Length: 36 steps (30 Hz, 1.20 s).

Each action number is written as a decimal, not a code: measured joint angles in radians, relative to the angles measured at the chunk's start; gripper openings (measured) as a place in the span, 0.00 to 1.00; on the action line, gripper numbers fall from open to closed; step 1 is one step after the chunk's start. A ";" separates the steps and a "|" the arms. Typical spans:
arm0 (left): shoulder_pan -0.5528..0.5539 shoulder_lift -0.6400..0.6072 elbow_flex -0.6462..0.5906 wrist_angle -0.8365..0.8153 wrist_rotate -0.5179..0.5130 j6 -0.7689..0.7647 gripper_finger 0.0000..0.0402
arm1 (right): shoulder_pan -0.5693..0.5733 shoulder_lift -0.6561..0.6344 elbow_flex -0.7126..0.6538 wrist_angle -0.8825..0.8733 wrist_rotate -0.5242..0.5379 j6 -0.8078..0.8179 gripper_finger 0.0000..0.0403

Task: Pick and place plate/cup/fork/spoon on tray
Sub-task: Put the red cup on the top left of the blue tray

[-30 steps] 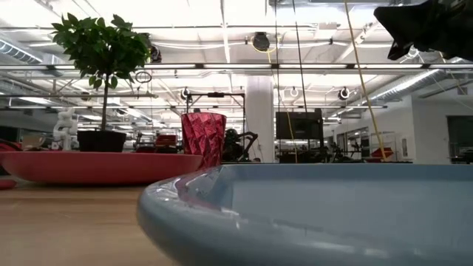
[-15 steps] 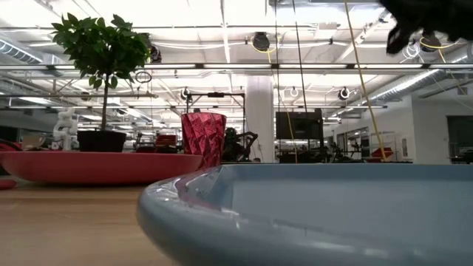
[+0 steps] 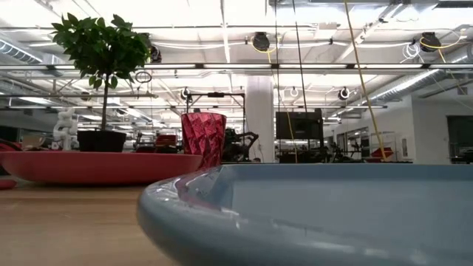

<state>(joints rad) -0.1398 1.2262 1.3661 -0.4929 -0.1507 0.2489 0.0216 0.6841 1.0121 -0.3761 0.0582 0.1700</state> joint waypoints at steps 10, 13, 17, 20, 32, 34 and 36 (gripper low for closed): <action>0.004 0.092 -0.001 -0.099 -0.050 -0.065 0.08 | 0.026 0.299 0.171 -0.203 -0.005 0.050 0.00; 0.005 0.126 0.000 -0.171 -0.104 -0.079 0.08 | 0.059 0.348 0.169 -0.210 -0.003 0.050 0.00; 0.012 0.185 -0.001 -0.244 -0.164 -0.095 0.09 | 0.128 0.390 0.138 -0.151 0.057 0.054 0.00; 0.033 0.238 0.001 -0.254 -0.170 -0.103 0.13 | 0.191 0.401 0.094 -0.082 0.147 0.058 0.00; 0.093 0.461 -0.001 -0.287 -0.200 -0.136 0.47 | 0.339 0.393 -0.144 0.243 0.180 0.023 0.00; 0.096 0.477 -0.001 -0.300 -0.236 -0.140 0.49 | 0.338 0.388 -0.143 0.238 0.182 0.027 0.00; 0.102 0.488 -0.001 -0.294 -0.253 -0.140 0.50 | 0.339 0.387 -0.143 0.225 0.181 0.027 0.00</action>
<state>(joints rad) -0.0382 1.7141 1.3651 -0.7873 -0.4038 0.1087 0.3603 1.0714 0.8689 -0.1508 0.2390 0.1967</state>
